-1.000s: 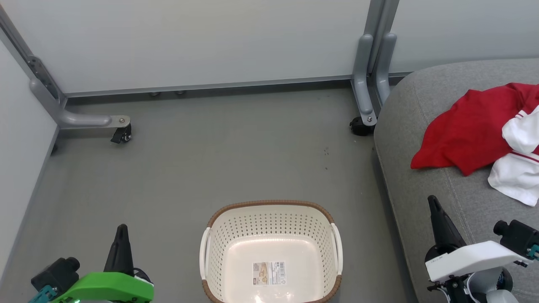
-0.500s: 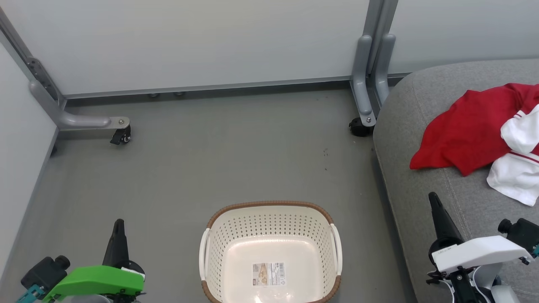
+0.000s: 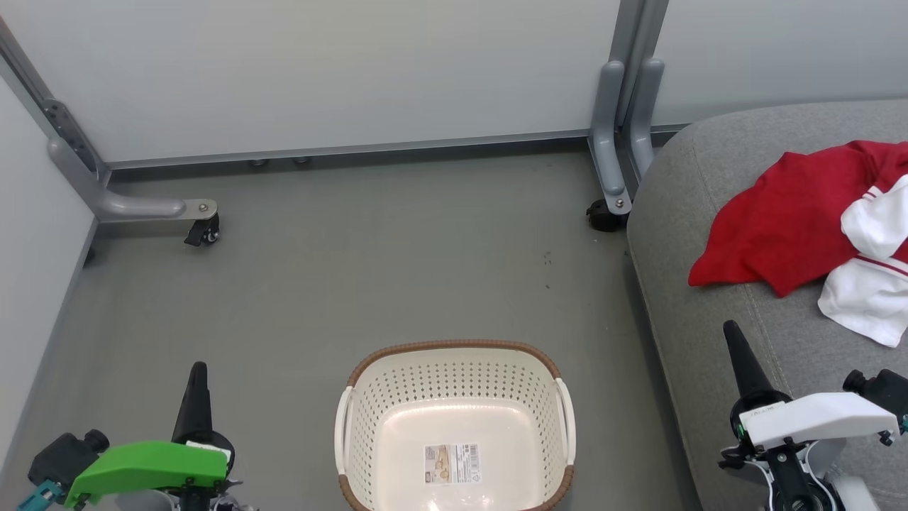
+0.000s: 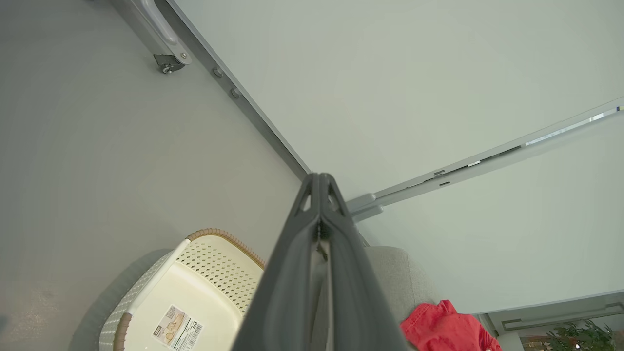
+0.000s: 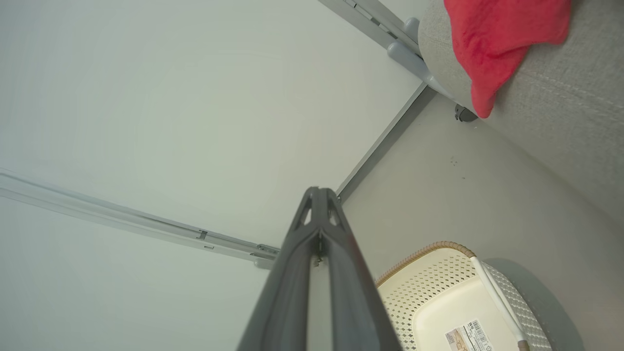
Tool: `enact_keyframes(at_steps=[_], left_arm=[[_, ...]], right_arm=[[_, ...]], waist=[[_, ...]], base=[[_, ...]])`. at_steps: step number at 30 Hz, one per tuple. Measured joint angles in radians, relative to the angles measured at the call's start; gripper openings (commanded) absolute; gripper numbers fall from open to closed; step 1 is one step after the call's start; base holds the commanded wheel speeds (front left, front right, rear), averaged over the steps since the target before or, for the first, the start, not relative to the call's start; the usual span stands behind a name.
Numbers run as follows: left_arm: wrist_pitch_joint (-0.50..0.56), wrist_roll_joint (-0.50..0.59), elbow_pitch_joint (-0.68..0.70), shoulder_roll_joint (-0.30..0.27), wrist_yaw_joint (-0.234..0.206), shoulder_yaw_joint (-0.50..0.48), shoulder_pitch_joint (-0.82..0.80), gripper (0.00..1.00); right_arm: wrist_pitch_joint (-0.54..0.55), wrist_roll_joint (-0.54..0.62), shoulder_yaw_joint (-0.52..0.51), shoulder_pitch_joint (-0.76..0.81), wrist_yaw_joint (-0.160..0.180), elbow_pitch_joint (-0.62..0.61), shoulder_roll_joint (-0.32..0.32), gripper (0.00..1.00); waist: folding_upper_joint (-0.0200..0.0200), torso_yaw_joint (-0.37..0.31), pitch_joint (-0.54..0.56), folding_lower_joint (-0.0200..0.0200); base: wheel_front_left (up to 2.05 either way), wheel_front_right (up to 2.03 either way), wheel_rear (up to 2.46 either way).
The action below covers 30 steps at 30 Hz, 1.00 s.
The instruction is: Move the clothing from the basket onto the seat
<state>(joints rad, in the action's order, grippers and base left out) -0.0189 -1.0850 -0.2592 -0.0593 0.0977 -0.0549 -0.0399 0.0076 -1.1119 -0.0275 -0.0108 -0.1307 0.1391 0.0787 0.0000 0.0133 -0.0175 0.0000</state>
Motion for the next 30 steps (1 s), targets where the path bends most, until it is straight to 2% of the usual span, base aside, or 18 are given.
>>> enact_keyframes(at_steps=[30], left_arm=[[0.071, -0.283, 0.006, 0.005, 0.016, -0.032, -0.033, 0.00]], right_arm=[[0.038, -0.286, -0.023, -0.048, 0.000, 0.055, 0.000, 0.00]], waist=[[0.0000, -0.006, 0.007, 0.0000]], base=[[0.00, 0.00, 0.00]])
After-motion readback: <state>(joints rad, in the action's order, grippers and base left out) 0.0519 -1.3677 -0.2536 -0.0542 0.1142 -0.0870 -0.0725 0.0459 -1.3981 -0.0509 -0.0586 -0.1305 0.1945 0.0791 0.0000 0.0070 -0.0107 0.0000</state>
